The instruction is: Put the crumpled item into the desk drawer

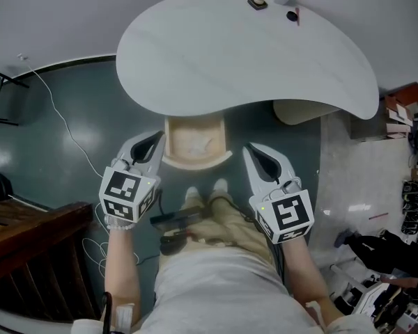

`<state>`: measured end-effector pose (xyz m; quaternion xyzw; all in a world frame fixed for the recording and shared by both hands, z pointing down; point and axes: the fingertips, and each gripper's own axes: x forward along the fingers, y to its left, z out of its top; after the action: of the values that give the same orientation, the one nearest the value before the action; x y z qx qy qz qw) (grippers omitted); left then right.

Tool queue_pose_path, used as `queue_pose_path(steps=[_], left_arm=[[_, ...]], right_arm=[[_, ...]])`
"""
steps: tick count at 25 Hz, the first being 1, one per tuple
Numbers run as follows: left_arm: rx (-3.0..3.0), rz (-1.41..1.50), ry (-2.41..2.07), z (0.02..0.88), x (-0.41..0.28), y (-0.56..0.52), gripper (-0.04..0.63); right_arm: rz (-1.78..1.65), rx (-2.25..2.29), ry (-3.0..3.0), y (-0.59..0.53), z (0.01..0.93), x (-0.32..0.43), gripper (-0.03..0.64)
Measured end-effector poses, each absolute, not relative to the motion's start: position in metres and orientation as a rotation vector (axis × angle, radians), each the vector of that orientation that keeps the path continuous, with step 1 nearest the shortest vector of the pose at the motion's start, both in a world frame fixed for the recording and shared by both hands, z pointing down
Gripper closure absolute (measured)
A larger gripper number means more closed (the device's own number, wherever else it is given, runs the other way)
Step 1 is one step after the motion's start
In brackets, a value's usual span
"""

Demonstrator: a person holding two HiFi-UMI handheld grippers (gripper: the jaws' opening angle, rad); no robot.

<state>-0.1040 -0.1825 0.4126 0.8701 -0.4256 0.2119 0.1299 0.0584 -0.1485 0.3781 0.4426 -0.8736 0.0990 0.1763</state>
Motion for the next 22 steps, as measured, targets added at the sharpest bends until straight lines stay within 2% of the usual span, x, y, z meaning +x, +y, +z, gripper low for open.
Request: queue_pose_path(steps=[22], left_arm=[[2.588, 0.474, -1.333, 0.35, -0.131, -0.14, 0.598]], right_arm=[[0.156, 1.188, -2.543, -0.142, 0.342, 0.027, 0.612]])
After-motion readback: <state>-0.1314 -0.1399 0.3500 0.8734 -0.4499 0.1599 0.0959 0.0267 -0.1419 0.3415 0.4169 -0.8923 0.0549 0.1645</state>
